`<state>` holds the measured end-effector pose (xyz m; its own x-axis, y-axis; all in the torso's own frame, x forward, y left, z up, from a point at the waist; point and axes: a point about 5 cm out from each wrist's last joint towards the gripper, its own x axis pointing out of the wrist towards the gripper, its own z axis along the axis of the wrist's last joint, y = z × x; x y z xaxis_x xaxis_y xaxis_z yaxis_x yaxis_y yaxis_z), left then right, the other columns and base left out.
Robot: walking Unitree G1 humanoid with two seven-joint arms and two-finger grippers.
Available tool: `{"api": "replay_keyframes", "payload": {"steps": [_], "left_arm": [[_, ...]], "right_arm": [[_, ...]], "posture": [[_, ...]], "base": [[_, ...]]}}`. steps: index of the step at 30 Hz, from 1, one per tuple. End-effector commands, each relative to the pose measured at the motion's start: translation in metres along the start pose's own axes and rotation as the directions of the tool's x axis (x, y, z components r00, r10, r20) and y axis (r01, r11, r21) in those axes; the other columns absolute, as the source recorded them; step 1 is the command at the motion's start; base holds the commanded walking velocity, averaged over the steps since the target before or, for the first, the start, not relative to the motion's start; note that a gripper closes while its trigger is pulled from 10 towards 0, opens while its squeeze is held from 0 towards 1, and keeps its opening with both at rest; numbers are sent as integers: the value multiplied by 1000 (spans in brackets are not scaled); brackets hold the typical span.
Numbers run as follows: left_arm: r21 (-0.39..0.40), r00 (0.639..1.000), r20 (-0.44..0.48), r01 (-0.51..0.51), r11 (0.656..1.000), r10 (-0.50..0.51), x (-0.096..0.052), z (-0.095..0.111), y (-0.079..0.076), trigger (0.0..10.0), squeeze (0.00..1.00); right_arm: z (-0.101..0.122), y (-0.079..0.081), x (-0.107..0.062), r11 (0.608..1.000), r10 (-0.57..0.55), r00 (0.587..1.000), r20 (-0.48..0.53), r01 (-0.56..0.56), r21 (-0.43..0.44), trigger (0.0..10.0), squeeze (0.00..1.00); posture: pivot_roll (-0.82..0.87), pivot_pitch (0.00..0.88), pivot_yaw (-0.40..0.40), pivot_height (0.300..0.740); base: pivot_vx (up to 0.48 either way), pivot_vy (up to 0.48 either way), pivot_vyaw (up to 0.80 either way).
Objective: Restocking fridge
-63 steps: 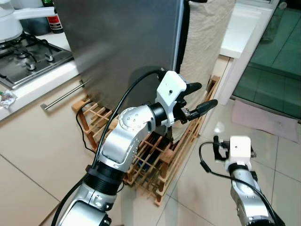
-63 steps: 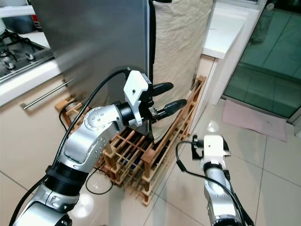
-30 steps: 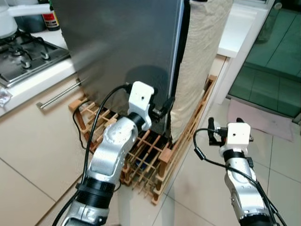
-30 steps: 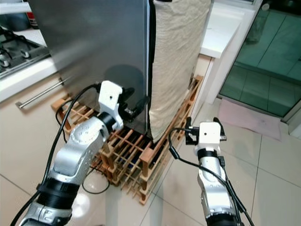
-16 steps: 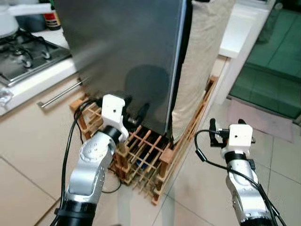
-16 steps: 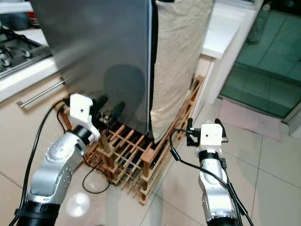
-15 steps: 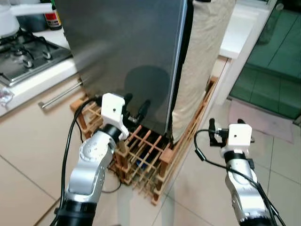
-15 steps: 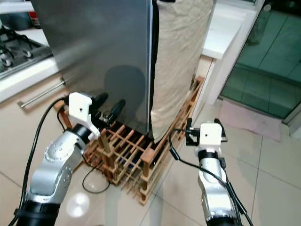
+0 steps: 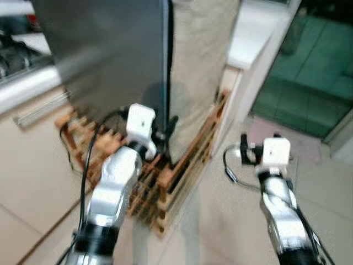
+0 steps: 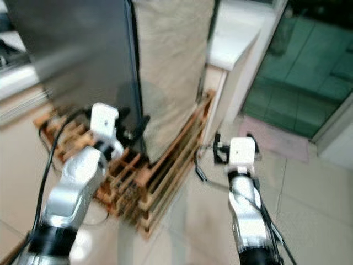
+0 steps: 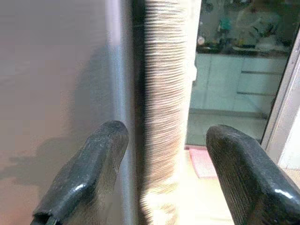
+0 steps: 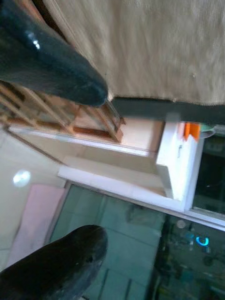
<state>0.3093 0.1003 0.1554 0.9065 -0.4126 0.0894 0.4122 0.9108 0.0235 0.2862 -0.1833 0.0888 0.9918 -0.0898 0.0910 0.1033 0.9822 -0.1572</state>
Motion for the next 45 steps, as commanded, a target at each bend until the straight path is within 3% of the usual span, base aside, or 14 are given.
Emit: {"api": "replay_keyframes", "payload": {"steps": [1,8,19,36,45], "left_arm": [[3,1000,-19,-16,1000,16,6,-2,-3,10000,0],[-32,998,-67,-23,999,21,20,-10,-19,10000,0],[-53,998,-57,-39,998,36,28,-6,-25,10000,0],[15,997,-19,-75,997,75,53,8,-19,10000,0],[-32,994,-32,-106,994,105,45,5,-6,10000,0]], "right_arm": [[3,-4,3,1000,-8,1000,1,8,-2,10000,0],[3,0,3,1000,1,1000,1,-1,-1,10000,0],[0,0,1,1000,8,1000,-7,-8,-7,10000,0],[-3,-1,-2,1000,4,1000,-14,-4,-6,10000,0],[-6,-3,-6,1000,2,1000,-24,-2,-13,10000,0]], "posture": [[-82,0,-33,740],[-103,0,-35,740],[-112,0,-33,740],[-119,0,-27,740],[-115,0,-26,740]], "base": [[0,0,0],[0,0,0],[0,0,0],[0,0,0],[0,0,0]]}}
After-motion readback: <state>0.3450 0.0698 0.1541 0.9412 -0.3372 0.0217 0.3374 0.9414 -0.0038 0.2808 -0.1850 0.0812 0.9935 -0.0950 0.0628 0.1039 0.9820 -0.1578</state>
